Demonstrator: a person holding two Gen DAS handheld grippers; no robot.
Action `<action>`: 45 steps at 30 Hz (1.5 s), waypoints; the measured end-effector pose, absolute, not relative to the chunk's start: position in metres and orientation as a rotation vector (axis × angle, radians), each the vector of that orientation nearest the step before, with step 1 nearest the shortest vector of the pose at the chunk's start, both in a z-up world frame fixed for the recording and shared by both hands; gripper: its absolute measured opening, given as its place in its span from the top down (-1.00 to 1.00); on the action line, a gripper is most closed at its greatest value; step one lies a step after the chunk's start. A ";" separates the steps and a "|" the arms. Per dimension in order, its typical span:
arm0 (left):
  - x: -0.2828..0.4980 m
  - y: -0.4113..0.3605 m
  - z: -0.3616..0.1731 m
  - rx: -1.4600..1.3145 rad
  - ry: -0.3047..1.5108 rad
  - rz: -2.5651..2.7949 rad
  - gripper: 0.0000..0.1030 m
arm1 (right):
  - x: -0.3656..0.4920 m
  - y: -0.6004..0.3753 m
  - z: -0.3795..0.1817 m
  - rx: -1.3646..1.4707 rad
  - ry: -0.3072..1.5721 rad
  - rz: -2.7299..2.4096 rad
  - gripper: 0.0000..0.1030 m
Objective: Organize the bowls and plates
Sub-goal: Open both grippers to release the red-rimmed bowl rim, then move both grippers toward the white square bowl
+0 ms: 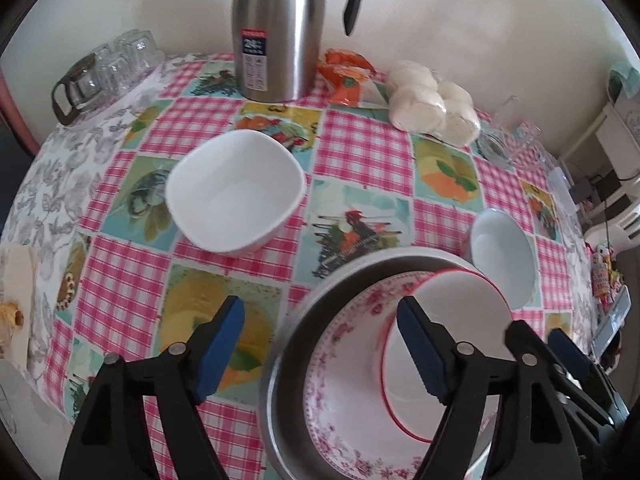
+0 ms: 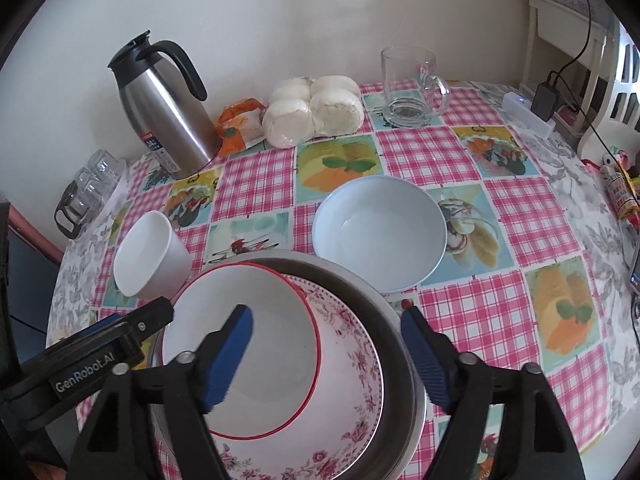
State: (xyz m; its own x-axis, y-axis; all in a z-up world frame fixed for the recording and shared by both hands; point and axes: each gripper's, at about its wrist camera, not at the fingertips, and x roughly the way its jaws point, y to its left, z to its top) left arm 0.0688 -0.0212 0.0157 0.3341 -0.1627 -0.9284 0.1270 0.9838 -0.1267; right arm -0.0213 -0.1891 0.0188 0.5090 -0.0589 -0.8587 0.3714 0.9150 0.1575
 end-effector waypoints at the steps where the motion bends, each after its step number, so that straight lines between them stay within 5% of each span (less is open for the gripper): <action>1: 0.069 -0.020 0.016 -0.030 1.210 -0.178 -0.58 | -0.022 -0.190 0.019 0.343 1.002 -0.270 -0.65; 13: 0.071 -0.012 0.017 -0.014 1.171 -0.109 -0.83 | -0.024 -0.200 0.021 0.367 0.973 -0.309 -1.00; 45: 0.084 0.024 0.044 -0.124 0.993 -0.036 -0.93 | -0.030 -0.180 0.051 0.331 0.779 -0.269 -1.00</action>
